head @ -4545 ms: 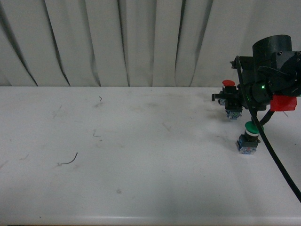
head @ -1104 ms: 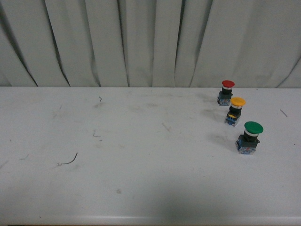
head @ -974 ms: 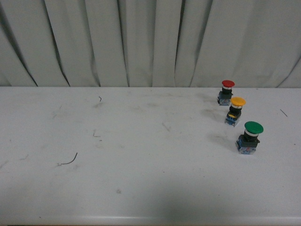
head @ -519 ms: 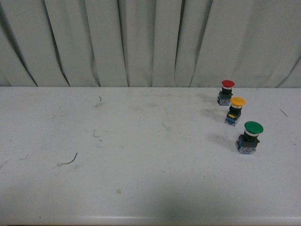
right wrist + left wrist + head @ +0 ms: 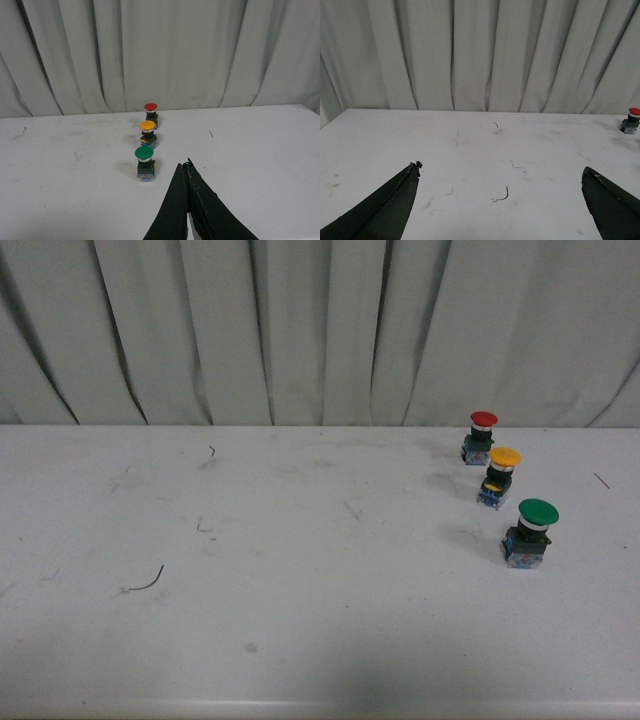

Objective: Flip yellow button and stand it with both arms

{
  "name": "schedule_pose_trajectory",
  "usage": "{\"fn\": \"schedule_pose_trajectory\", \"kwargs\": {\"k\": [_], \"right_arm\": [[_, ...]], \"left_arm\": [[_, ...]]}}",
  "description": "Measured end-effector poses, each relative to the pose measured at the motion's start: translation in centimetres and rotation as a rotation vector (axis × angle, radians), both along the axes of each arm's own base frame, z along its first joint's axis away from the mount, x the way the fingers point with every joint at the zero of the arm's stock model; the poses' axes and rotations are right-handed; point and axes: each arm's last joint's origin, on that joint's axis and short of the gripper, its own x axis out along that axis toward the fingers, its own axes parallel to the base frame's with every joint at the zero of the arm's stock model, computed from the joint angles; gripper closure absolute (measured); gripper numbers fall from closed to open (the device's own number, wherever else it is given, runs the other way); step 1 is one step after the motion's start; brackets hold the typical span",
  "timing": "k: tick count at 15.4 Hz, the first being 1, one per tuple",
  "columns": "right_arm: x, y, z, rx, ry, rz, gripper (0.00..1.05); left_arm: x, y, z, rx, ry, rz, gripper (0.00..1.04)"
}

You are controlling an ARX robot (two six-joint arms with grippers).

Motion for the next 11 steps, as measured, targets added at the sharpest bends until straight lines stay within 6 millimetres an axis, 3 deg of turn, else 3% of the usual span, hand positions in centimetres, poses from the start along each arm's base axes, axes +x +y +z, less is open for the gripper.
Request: {"fn": "schedule_pose_trajectory", "kwargs": {"k": [2, 3, 7, 9, 11], "right_arm": [[0.0, 0.0, 0.01, 0.0, -0.001, 0.0, 1.03], [0.0, 0.0, 0.01, -0.002, -0.001, 0.0, 0.96], [0.0, 0.0, 0.01, -0.002, -0.001, 0.0, 0.31], [0.0, 0.0, 0.01, -0.001, -0.001, 0.0, 0.06], [0.0, 0.0, 0.01, -0.002, -0.001, 0.0, 0.07]], "left_arm": [[0.0, 0.0, 0.0, 0.0, 0.0, 0.0, 0.07], [0.0, 0.0, 0.0, 0.0, 0.0, 0.0, 0.07], [0.0, 0.0, 0.0, 0.0, 0.0, 0.0, 0.07], [0.0, 0.0, 0.0, 0.0, 0.0, 0.0, 0.07], [0.0, 0.0, 0.0, 0.0, 0.0, 0.0, 0.07]]}}
